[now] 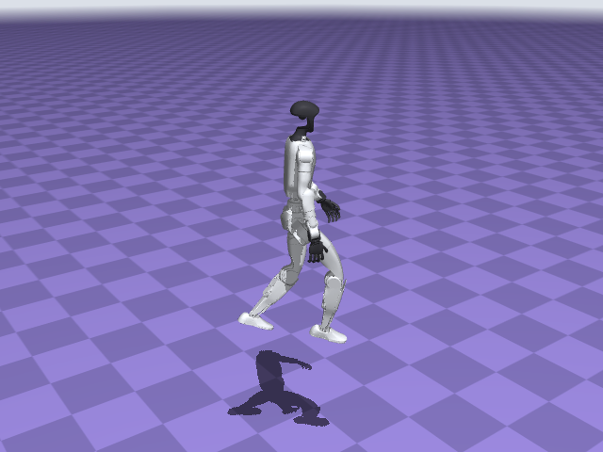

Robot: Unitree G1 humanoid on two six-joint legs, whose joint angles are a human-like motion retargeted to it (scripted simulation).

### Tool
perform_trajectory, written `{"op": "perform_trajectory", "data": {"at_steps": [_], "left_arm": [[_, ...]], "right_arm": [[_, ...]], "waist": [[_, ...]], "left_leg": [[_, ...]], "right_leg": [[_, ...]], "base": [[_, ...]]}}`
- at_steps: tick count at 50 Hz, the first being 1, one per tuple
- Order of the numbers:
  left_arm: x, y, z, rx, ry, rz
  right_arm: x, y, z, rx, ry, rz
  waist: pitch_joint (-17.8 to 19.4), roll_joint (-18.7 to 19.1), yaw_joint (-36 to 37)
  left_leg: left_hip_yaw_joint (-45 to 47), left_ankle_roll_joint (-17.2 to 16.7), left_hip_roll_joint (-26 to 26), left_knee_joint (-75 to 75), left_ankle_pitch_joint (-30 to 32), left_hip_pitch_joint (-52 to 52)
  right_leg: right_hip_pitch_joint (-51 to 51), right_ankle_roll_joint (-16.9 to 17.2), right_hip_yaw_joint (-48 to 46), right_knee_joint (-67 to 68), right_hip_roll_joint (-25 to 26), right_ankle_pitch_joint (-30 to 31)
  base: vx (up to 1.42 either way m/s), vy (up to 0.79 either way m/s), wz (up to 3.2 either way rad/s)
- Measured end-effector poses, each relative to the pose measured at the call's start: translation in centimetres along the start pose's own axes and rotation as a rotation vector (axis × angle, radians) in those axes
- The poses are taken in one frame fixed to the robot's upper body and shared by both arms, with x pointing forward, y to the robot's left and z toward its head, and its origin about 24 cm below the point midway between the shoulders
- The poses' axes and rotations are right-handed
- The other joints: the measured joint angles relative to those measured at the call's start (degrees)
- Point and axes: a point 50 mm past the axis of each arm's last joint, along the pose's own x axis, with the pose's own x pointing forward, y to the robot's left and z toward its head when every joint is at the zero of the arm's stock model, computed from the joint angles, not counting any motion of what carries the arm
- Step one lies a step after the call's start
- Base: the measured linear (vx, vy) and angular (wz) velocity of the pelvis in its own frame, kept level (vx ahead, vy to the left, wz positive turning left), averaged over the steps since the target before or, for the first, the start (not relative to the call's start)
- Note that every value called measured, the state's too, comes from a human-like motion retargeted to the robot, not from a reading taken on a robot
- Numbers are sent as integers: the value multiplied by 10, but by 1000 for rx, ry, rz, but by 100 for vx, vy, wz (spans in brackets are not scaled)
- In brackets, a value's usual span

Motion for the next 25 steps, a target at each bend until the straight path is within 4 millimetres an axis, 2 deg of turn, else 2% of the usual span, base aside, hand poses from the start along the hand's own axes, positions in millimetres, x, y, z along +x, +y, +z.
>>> {"op": "perform_trajectory", "data": {"at_steps": [2, 4, 5, 8, 11, 15, 17, 20, 22, 25], "left_arm": [[-7, -20, -34, -17, 142, -82], [-16, -34, -59, -25, 257, -155], [-21, -40, -70, -28, 304, -187], [-35, -52, -93, -45, 387, -237], [-45, -60, -105, -67, 413, -241], [-54, -65, -115, -85, 419, -215], [-55, -67, -117, -82, 423, -209], [-55, -65, -117, -51, 426, -212], [-52, -62, -114, -18, 422, -211], [-46, -53, -107, 27, 410, -188]], "right_arm": [[-1, -5, 13, 9, -41, 0], [-4, -17, 38, 6, -121, -19], [-6, -23, 52, 2, -169, -36], [-20, -44, 99, -26, -342, -111], [-39, -56, 143, -51, -522, -186], [-61, -56, 187, -88, -709, -232], [-66, -50, 200, -105, -756, -226], [-64, -39, 207, -134, -764, -192], [-57, -33, 201, -149, -720, -167], [-38, -25, 175, -164, -591, -131]], "waist": [[-7, 16, 18], [-10, 25, 39], [-10, 25, 49], [-6, 15, 80], [2, 10, 105], [11, 14, 120], [10, 18, 118], [2, 19, 104], [-7, 17, 92], [-21, 10, 79]], "left_leg": [[8, -32, 44, 178, 87, -80], [18, -40, 85, 333, 159, -173], [25, -35, 103, 399, 174, -218], [43, -8, 139, 510, 156, -335], [62, 9, 158, 496, 130, -411], [82, -4, 152, 320, 131, -439], [90, -18, 138, 191, 142, -424], [97, -37, 96, -7, 163, -379], [102, -31, 74, -79, 163, -347], [109, 1, 48, -96, 125, -314]], "right_leg": [[24, -47, -8, -2, 32, -69], [48, -77, -7, -26, 61, -116], [61, -86, -4, -41, 73, -131], [109, -91, 13, -93, 97, -150], [161, -85, 34, -131, 114, -166], [222, -75, 63, -155, 125, -192], [242, -70, 73, -158, 125, -207], [262, -59, 80, -152, 117, -230], [266, -53, 85, -128, 108, -254], [255, -40, 87, -59, 84, -282]], "base": [[64, -18, -38], [62, -16, -38], [61, -14, -38], [59, -12, -45], [57, -5, -58], [55, 3, -62], [52, 7, -46], [51, 9, -12], [52, 10, 8], [53, 9, 12]]}}
